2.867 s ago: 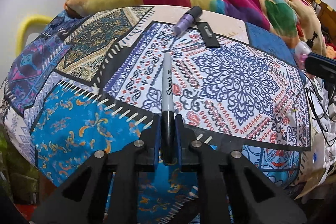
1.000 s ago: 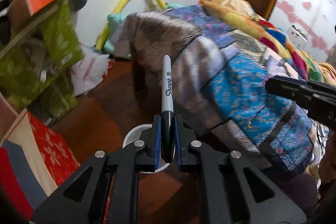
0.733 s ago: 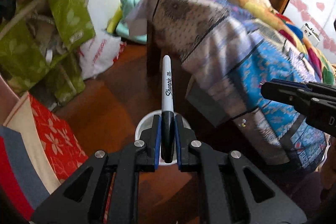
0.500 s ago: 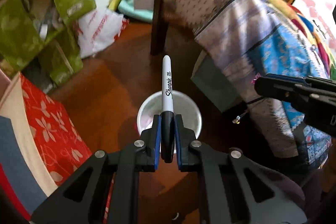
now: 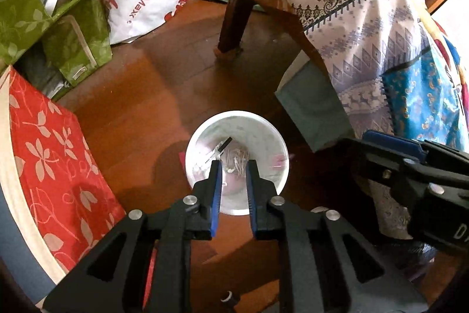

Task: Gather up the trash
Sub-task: 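Open both tools to drop the marker and charm into the bin, then return both tools to the bed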

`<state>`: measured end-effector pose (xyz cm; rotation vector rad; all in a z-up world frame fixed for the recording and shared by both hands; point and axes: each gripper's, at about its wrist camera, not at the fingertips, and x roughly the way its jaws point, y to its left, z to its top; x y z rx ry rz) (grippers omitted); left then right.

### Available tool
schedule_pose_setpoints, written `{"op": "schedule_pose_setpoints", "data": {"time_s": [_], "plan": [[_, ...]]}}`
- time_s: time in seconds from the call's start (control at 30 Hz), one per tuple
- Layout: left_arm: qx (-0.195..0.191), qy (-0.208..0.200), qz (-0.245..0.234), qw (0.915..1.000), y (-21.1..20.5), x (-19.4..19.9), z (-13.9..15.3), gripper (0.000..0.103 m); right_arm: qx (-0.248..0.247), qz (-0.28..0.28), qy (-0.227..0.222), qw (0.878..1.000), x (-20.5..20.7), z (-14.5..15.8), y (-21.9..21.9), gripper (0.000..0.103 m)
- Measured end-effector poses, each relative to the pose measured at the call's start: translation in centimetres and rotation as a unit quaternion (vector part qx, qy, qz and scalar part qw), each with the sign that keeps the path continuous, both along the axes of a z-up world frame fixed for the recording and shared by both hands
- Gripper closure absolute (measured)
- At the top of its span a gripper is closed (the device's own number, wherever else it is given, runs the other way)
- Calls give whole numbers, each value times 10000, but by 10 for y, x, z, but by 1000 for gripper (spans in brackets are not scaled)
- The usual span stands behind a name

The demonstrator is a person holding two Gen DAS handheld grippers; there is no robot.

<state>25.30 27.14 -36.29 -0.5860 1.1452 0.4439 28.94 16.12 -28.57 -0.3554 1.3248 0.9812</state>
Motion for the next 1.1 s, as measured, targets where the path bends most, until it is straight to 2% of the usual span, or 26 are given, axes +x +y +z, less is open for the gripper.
{"op": "schedule_pose_setpoints", "data": {"time_s": [0.3,0.7,0.9,1.1], "plan": [[358,-73,-338,9988,-22,-9,32,88,19,88,-290,9995,2,17,-19,61],[904,-732,-602,9914,-64,-25,121,87,417,43,-975,9944,-9,78,-68,61],[1129,-1072,-865,9840,-97,-20,162,82,602,-238,-1243,9901,-4,108,-106,62],[1180,-1329,-1235,9763,-138,5,191,80,835,-743,-1561,9814,13,138,-157,62]]}}
